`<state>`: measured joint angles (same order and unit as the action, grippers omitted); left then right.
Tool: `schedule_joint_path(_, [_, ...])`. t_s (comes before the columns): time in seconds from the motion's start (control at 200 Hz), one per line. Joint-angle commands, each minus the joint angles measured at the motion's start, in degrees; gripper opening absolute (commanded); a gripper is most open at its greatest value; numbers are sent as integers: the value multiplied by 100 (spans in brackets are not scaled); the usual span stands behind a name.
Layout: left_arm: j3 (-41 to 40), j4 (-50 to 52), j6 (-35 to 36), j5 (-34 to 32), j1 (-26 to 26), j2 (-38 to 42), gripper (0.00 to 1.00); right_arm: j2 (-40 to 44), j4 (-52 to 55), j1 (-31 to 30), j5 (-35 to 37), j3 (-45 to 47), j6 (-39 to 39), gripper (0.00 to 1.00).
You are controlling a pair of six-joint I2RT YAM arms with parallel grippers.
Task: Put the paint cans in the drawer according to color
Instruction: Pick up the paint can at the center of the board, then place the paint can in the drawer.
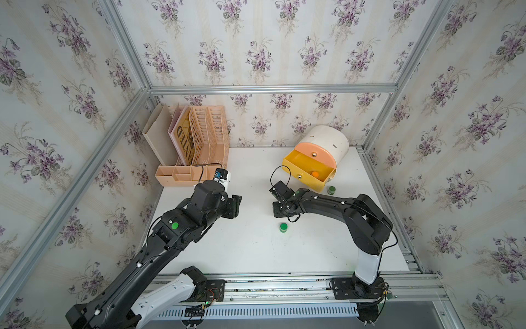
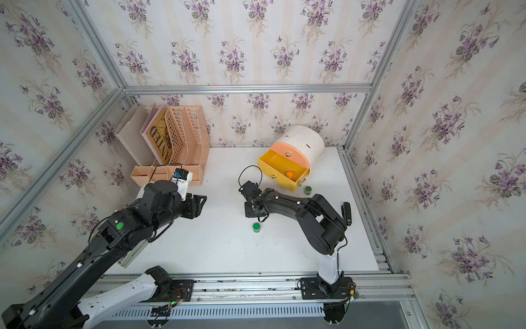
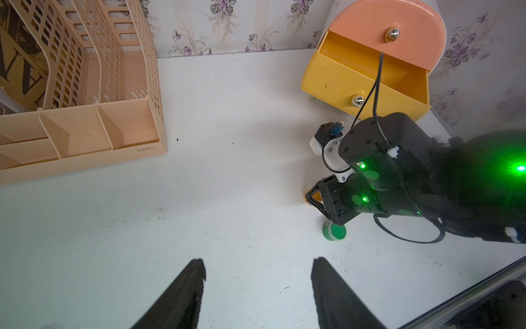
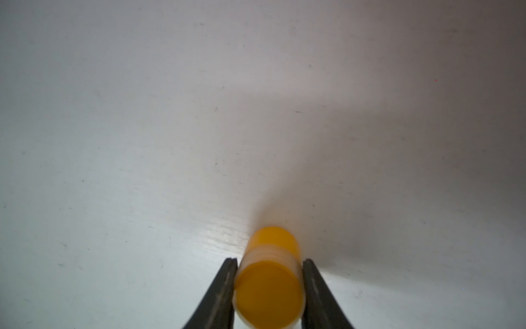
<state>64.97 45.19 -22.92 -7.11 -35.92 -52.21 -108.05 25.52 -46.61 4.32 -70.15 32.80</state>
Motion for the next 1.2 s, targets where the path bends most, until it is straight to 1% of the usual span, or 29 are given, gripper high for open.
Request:
schedule_joint_path(0.0, [51,-46,-4,-35,6,9,65,144,182,-3,15,-133,-68,28])
schedule_joint_path(0.24, [19,-114,14,-62,6,-131,65,899,981,-6,120,-807,-289,25])
schedule_joint_path(0.42, [16,-181,25,-53,6,-232,65,1314,1919,54,458,-1769,-688,25])
schedule_joint_path(0.52, [27,-201,19,-45,6,-280,65,1433,2318,293,600,-2307,-914,25])
schedule_joint_path(0.659, [51,-194,32,-70,8,-299,65,1470,2634,861,615,-2848,-1247,25])
schedule_joint_path(0.789, [65,-186,50,-123,6,-308,65,1458,2476,1473,358,-2932,-1449,25])
schedule_joint_path(0.814, [65,-182,48,-132,6,-316,65,1439,2424,1496,292,-2928,-1481,25])
schedule_joint_path(0.829, [71,-173,49,-132,2,-323,65,1424,2403,1719,252,-2930,-1496,25])
schedule_joint_path(0.874, [83,-158,50,-148,2,-341,65,1356,2306,1872,162,-2944,-1529,25])
schedule_joint_path(0.964, [112,-139,76,-176,6,-369,65,1160,2163,1979,17,-3060,-1586,25])
schedule_joint_path(1.194, [168,-133,85,-177,6,-422,65,748,1763,1987,125,-3237,-1605,23])
